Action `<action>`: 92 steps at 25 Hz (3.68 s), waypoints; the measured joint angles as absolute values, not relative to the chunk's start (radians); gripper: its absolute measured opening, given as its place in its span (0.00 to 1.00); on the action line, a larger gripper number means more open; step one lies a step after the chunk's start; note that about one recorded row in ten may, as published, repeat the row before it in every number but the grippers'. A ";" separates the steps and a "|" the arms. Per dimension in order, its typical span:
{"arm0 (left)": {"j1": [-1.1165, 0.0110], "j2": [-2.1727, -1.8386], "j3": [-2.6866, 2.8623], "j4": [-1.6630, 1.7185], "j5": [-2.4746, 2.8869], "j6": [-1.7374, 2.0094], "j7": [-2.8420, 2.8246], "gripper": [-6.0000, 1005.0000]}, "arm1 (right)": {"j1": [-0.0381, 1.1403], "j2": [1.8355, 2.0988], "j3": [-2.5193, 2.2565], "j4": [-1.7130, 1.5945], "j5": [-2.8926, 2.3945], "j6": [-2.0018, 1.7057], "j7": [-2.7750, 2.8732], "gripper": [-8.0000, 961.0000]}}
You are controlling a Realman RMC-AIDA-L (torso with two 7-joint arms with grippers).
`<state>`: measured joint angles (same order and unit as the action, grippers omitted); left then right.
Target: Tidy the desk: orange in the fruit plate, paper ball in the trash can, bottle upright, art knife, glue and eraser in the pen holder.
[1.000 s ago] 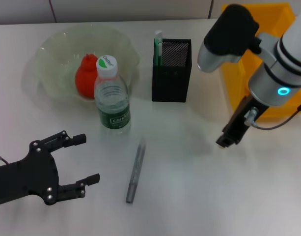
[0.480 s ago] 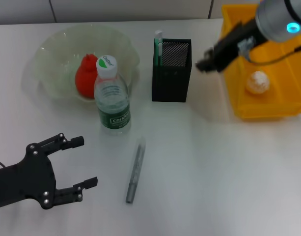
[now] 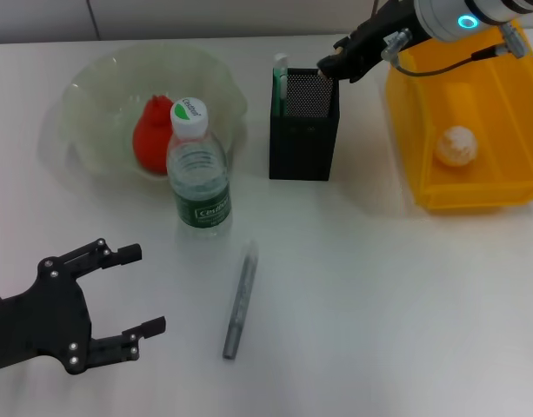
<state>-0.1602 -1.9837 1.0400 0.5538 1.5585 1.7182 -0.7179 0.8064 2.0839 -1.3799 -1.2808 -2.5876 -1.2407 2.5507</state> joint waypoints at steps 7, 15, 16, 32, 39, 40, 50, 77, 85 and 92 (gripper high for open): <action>-0.150 -1.981 1.036 0.554 1.559 1.719 -0.716 0.82 | 0.808 2.086 -1.388 -1.235 -2.542 -1.168 2.541 0.47; -0.149 -1.973 1.016 0.553 1.559 1.729 -0.718 0.82 | 0.636 2.087 -1.428 -1.401 -2.353 -1.136 2.426 0.68; -0.147 -1.970 1.014 0.552 1.559 1.733 -0.722 0.82 | 0.507 2.087 -1.476 -1.469 -2.240 -1.081 2.311 0.69; -0.091 -2.065 0.962 0.762 1.580 1.721 -1.047 0.82 | 0.077 2.081 -1.432 -1.005 -1.383 -1.327 1.128 0.72; -0.006 -2.075 1.200 1.078 1.602 1.476 -1.463 0.82 | 0.106 2.064 -1.268 -0.735 -1.452 -1.553 0.901 0.72; 0.019 -2.074 1.259 1.150 1.615 1.424 -1.515 0.82 | 0.106 2.065 -1.224 -0.701 -1.491 -1.564 0.873 0.72; 0.096 -2.073 1.711 1.667 2.109 1.091 -2.146 0.82 | 0.115 2.075 -1.127 -0.595 -1.550 -1.544 0.772 0.72; -0.229 -2.080 2.147 1.700 2.804 1.195 -2.874 0.82 | 0.140 2.078 -1.091 -0.501 -1.551 -1.519 0.694 0.72; -0.264 -2.082 2.105 1.675 2.769 1.249 -2.876 0.82 | 0.140 2.079 -1.091 -0.500 -1.551 -1.519 0.696 0.72; -0.289 -2.082 2.098 1.651 2.753 1.260 -2.877 0.39 | 0.140 2.079 -1.091 -0.497 -1.551 -1.520 0.702 0.72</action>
<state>-0.2892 -2.0817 2.0975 1.6508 2.7534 1.2598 -2.8767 0.1403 2.0786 -1.0906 -0.4969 -1.5512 -1.5195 0.7016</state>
